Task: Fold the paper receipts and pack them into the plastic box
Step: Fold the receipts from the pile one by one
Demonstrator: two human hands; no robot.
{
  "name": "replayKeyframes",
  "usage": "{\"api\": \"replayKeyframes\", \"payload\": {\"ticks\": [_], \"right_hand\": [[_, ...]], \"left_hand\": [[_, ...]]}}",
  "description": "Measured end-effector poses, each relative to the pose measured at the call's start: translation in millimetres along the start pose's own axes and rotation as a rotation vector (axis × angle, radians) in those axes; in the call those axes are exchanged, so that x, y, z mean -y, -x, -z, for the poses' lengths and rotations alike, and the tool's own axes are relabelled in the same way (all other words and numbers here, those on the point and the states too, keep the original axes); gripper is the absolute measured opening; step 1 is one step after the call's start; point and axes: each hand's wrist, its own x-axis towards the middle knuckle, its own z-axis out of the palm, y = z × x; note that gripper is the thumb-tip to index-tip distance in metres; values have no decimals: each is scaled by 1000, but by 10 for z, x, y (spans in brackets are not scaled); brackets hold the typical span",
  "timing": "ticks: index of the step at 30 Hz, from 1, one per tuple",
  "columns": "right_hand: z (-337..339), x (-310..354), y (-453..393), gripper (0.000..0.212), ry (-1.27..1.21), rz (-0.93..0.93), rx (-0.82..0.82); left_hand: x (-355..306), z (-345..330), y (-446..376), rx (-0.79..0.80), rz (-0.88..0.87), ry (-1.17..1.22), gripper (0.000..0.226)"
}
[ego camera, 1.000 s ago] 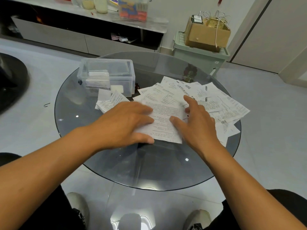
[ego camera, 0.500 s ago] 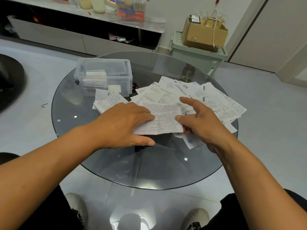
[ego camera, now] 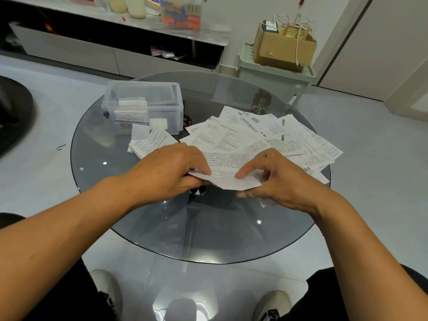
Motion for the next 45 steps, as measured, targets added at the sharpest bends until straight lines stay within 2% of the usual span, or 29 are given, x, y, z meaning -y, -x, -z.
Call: {"api": "replayKeyframes", "payload": {"ticks": [3, 6, 9, 12, 14, 18, 20, 23, 25, 28, 31, 32, 34, 36, 37, 41, 45], "right_hand": [[0, -31, -18, 15, -90, -57, -26], [-60, -97, -85, 41, -243, -188, -191], [-128, -59, -127, 37, -285, -266, -259], [-177, -14, -127, 36, -272, -274, -297], [-225, -7, -134, 40, -244, -266, -344], [-300, 25, -152, 42, -266, -239, -379], [-328, 50, -165, 62, -267, -242, -364], [-370, 62, -193, 72, -328, -211, -424], [-397, 94, -184, 67, -432, -131, -468], [-421, 206, -131, 53, -552, -6, -424], [-455, 270, -95, 32, -491, 84, -338], [-468, 268, -101, 27, -440, 104, -317], [-506, 257, -109, 21, -307, 148, -277], [-541, 235, -125, 19, -172, 191, -260], [-545, 226, -137, 19, -122, 207, -258], [-525, 188, -188, 20, -54, 197, -270], [-574, 201, -220, 30, -180, 94, -416]], "left_hand": [[11, -10, -8, 24, 31, 9, 21], [-40, 8, -32, 9, 181, 109, 31], [-88, -21, -56, -51, 329, 214, 26], [-117, -58, -85, -123, 377, 272, 64], [-91, -87, -90, -148, 362, 242, 72], [-27, -159, -106, -148, 242, 9, 41], [-30, -159, -133, -146, 112, -62, 30], [-24, -189, -146, -63, -64, -124, 43], [-41, -198, -149, 5, -73, -110, 46], [-31, -161, -164, -6, -4, 10, 30], [-24, -120, -179, -20, 100, 118, 19], [-30, -102, -180, -36, 183, 204, 28], [-27, -66, -166, -76, 318, 412, 66], [-27, -9, -145, -69, 328, 441, 91], [-17, 14, -124, -54, 304, 395, 91], [32, 37, -69, 42, 176, -26, 48], [12, 54, -86, 66, 96, -80, 39]]}}
